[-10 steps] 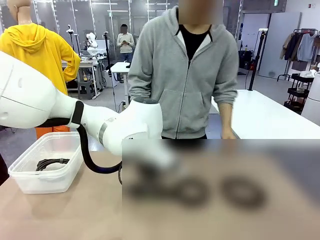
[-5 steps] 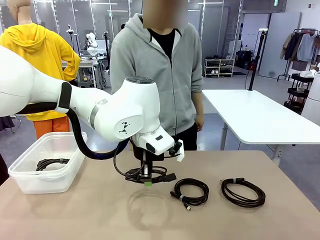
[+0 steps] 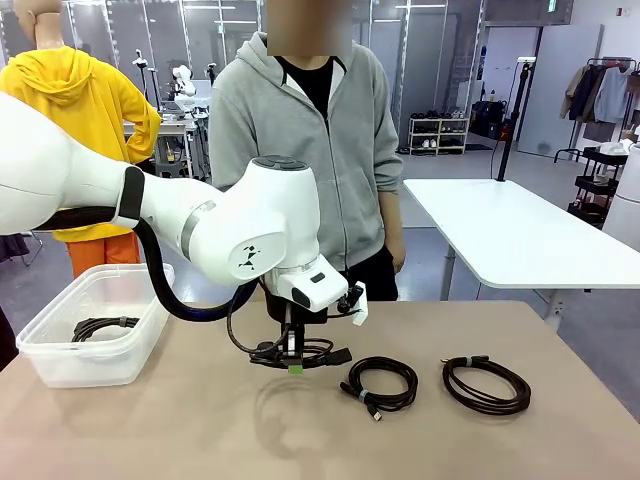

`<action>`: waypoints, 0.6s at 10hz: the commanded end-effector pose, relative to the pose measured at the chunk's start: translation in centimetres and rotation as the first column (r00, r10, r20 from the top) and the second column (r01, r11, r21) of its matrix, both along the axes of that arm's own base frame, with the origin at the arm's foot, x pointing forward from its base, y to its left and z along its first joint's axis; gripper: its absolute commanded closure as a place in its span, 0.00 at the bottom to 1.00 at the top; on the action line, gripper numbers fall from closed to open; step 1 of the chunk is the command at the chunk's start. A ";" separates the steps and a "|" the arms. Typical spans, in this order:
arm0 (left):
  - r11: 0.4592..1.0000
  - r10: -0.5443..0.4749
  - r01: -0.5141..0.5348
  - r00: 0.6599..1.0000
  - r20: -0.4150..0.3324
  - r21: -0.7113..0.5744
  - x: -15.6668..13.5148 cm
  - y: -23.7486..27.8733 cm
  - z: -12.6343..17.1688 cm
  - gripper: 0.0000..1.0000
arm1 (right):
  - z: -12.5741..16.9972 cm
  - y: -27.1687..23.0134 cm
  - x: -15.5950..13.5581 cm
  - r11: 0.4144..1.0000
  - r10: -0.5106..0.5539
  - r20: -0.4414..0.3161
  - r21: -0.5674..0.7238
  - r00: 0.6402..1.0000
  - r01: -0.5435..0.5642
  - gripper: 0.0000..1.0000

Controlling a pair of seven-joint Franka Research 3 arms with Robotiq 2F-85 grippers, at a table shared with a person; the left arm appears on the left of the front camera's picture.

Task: Organize and store the cables.
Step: Place the Power Cable into the Organizing box.

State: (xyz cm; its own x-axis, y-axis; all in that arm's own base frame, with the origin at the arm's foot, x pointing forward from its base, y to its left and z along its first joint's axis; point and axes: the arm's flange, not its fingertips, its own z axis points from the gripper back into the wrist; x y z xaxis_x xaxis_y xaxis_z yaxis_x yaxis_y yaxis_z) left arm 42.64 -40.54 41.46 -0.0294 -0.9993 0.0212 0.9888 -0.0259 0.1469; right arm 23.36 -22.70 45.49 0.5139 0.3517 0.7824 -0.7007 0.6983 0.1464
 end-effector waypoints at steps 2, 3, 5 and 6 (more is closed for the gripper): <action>0.993 -0.116 0.115 0.991 0.073 0.020 -0.2 1.2 1.6 0.84 | 0.1 0.0 0.0 1.000 -0.004 -0.002 0.012 1.000 0.004 0.00; 0.986 -0.165 0.164 0.982 0.094 0.022 0.0 3.5 3.0 0.84 | 0.1 0.0 0.0 1.000 -0.004 -0.002 0.012 1.000 0.004 0.00; 0.963 -0.262 0.247 0.953 0.153 0.107 0.4 9.1 5.6 0.84 | 0.1 0.0 0.0 1.000 -0.004 -0.002 0.012 1.000 0.004 0.00; 0.958 -0.283 0.263 0.935 0.214 0.119 0.4 11.9 7.0 0.84 | 0.1 0.0 0.0 1.000 -0.004 -0.002 0.012 1.000 0.004 0.00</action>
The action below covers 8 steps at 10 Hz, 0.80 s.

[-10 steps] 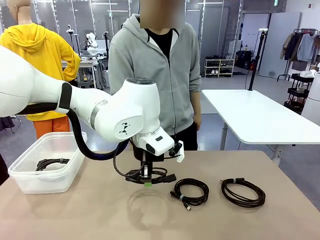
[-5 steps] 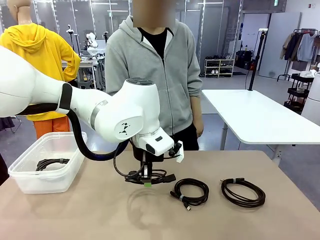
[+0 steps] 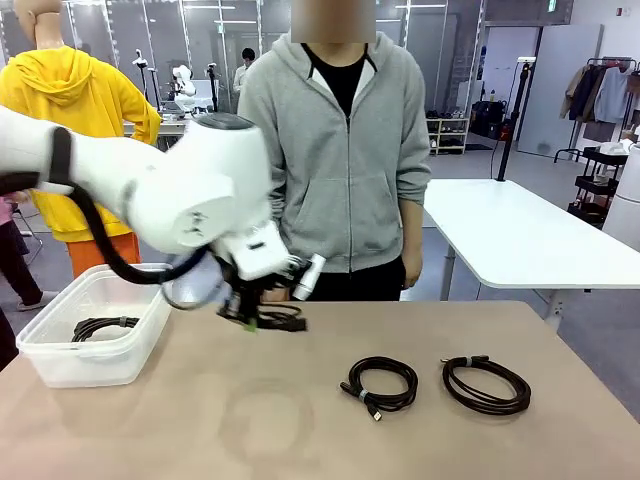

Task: Organize and store the cables.
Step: Place the Power Cable into the Organizing box.

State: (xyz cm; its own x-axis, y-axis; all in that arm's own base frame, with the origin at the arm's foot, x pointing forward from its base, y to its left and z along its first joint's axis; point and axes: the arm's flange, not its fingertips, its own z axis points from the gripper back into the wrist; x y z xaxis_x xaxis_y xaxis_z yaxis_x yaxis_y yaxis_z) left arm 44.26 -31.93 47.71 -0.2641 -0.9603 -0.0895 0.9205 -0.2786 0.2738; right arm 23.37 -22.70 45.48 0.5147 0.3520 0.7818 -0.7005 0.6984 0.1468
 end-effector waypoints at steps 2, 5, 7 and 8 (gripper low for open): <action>0.999 -0.030 0.038 0.981 0.194 -0.038 -1.6 10.1 3.6 0.84 | 0.1 0.0 0.0 1.000 -0.004 -0.001 0.013 1.000 0.004 0.00; 0.999 0.037 -0.039 0.971 0.237 0.000 -2.1 19.3 4.7 0.84 | 0.1 0.0 0.0 1.000 -0.004 -0.001 0.013 1.000 0.004 0.00; 0.995 0.078 -0.060 0.960 0.269 -0.073 -3.1 23.6 5.4 0.84 | 0.1 0.0 0.0 1.000 -0.004 -0.001 0.013 1.000 0.004 0.00; 0.991 0.110 -0.086 0.959 0.262 -0.100 -3.1 25.2 5.5 0.84 | 0.1 0.0 0.0 1.000 -0.004 -0.001 0.013 1.000 0.004 0.00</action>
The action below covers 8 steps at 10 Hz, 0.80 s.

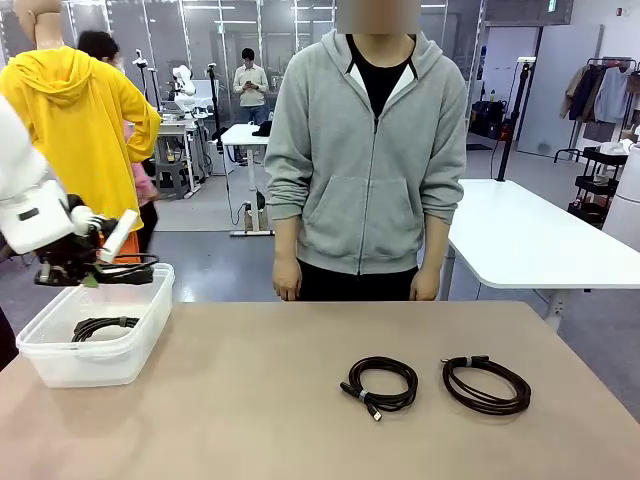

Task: Organize and store the cables.
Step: Place the Power Cable into the Organizing box.

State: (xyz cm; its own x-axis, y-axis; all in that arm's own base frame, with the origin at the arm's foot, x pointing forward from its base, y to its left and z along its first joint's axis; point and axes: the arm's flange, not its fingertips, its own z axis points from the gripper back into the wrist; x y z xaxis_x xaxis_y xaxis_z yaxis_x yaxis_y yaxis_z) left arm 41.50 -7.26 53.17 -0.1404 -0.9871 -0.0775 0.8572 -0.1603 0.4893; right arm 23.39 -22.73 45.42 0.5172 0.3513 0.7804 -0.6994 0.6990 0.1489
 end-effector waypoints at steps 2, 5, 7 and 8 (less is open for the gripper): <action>0.996 0.019 -0.022 0.999 -0.037 -0.081 0.1 1.6 -0.1 0.84 | 0.2 0.0 0.0 1.000 -0.003 0.002 0.012 1.000 0.003 0.00; 1.000 0.023 -0.023 1.000 0.004 -0.018 -0.1 1.3 0.1 0.84 | 0.2 0.0 0.0 1.000 -0.003 0.002 0.012 1.000 0.003 0.00; 0.998 0.045 -0.044 0.999 0.002 -0.047 1.5 2.5 -0.5 0.84 | 0.2 0.0 0.0 1.000 -0.003 0.002 0.012 1.000 0.003 0.00; 0.998 0.021 -0.020 1.000 0.007 -0.058 2.8 3.5 -0.8 0.84 | 0.2 0.0 0.0 1.000 -0.003 0.002 0.012 1.000 0.003 0.00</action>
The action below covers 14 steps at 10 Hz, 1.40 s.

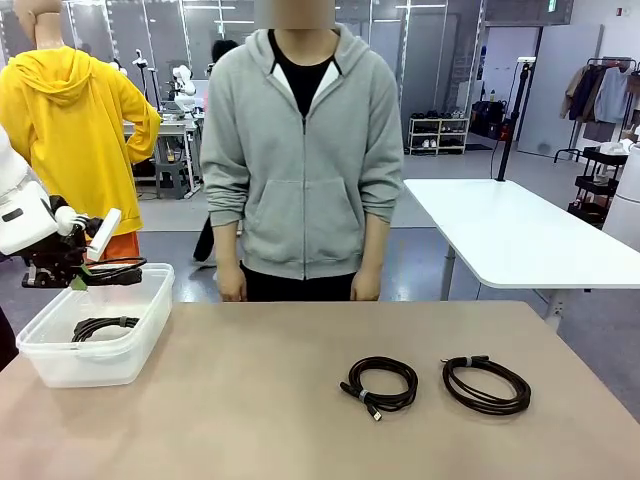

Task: Organize and store the cables.
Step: Place the Power Cable into the Organizing box.

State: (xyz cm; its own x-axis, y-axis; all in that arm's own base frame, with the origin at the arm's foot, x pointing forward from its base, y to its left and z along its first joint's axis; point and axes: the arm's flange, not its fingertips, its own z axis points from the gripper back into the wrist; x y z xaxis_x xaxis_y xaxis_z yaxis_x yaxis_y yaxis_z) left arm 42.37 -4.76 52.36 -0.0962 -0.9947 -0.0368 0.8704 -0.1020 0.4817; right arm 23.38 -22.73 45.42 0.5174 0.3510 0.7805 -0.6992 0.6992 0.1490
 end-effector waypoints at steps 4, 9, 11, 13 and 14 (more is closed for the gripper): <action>0.999 -0.020 0.018 0.999 -0.045 -0.047 7.0 3.2 -4.4 0.84 | 0.2 0.0 0.0 1.000 -0.002 0.002 0.012 1.000 0.002 0.00; 0.994 0.113 -0.111 0.984 -0.138 0.021 11.8 4.1 -9.5 0.84 | 0.2 0.0 0.0 1.000 -0.002 0.002 0.012 1.000 0.002 0.00; 0.992 0.126 -0.120 0.969 -0.210 0.039 13.5 3.8 -11.7 0.84 | 0.2 0.0 0.0 1.000 -0.002 0.002 0.012 1.000 0.002 0.00; 0.989 0.150 -0.142 0.959 -0.242 0.048 13.9 3.8 -12.3 0.52 | 0.2 0.0 0.0 1.000 -0.002 0.002 0.012 1.000 0.002 0.00; 0.990 0.142 -0.132 0.960 -0.241 0.057 13.7 3.7 -12.0 0.30 | 0.2 0.0 0.0 1.000 -0.002 0.002 0.012 1.000 0.002 0.00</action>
State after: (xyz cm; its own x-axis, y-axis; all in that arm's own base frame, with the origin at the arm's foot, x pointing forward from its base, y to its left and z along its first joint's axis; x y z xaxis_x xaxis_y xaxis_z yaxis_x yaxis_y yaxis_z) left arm 55.82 -1.17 39.09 0.0240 -0.9986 -0.0470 0.9643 0.0107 0.2647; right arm 23.38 -22.74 45.43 0.5174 0.3509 0.7805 -0.6989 0.6995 0.1489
